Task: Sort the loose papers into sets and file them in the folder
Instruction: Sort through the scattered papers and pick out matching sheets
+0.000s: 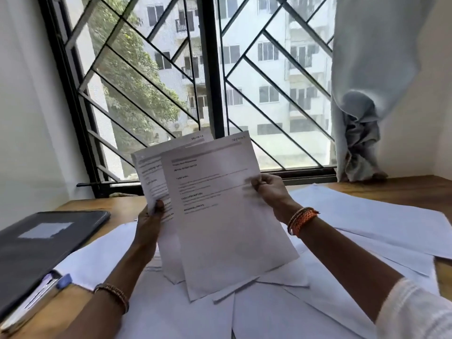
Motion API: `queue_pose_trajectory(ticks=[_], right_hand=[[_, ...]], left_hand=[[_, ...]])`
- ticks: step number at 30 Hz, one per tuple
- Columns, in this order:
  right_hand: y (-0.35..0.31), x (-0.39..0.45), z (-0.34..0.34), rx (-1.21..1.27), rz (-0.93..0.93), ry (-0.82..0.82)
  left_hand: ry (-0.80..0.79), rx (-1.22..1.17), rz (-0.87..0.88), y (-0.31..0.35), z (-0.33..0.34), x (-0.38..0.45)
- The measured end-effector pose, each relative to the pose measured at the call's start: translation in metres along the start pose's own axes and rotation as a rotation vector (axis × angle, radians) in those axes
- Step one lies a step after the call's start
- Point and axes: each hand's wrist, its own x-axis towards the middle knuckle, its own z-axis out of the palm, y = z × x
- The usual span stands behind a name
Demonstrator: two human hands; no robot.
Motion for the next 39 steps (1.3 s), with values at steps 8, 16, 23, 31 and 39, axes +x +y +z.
queue_pose_trajectory(ticks=[8,16,23,31,39], right_hand=[[-0.009,0.014,-0.017,-0.04,-0.137,0.227],[-0.034,0.003,-0.112,-0.732,-1.073,0.856],[0.019,-0.04,-0.134,-1.66,-0.312,0.113],[0.001,-0.045,-0.087,-1.526,-0.107,-0.12],[0.001,-0.077,0.043,-1.537,0.047,-1.143]], left_hand=[[0.054,0.003,-0.04,0.003,0.001,-0.004],[0.159,0.011,-0.1,-0.008,-0.002,0.006],[0.257,0.106,-0.028,0.008,-0.007,0.008],[0.576,0.301,0.129,0.028,-0.045,0.02],[0.56,0.382,0.063,0.014,-0.046,0.011]])
